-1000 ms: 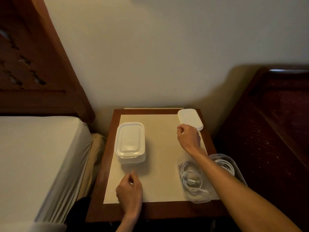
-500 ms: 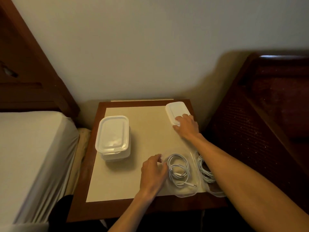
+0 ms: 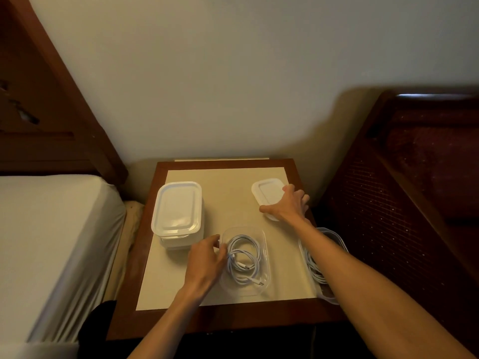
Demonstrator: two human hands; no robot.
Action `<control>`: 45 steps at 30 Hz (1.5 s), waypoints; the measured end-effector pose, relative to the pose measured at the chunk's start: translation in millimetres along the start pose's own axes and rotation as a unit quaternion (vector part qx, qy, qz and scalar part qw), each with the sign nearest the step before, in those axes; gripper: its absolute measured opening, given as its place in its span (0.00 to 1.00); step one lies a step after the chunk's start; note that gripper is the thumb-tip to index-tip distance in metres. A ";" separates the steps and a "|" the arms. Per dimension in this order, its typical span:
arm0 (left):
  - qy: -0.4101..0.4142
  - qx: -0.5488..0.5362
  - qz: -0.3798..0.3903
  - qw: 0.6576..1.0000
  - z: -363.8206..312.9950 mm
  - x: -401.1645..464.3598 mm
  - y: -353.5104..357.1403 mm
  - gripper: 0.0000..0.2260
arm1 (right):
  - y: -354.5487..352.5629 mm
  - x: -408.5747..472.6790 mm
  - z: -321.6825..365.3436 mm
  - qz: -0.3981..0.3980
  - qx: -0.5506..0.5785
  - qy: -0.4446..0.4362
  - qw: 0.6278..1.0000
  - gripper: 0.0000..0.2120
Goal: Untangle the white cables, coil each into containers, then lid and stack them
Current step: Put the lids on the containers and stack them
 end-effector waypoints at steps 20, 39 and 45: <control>-0.042 -0.036 0.031 0.998 -2.8 -23.1 0.8 0.13 | -2.2 -18.2 -2.2 0.099 -0.064 0.005 0.993 0.59; 0.319 0.138 -0.091 0.933 -104.5 -11.3 -78.3 0.17 | -153.9 -81.2 69.9 0.431 0.108 -0.122 0.887 0.22; 0.136 -0.105 -0.057 0.984 -79.0 -17.6 -60.6 0.14 | -155.2 -91.3 49.9 0.214 0.361 -0.113 0.901 0.25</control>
Point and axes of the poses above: each hand's wrist, its own x-axis towards the middle knuckle, its own y-axis out of the palm, z = x × y, the point moved 2 cm from there along x, towards the middle knuckle, and after that the axes turned 11 degrees about -y, right-handed, at the moved point
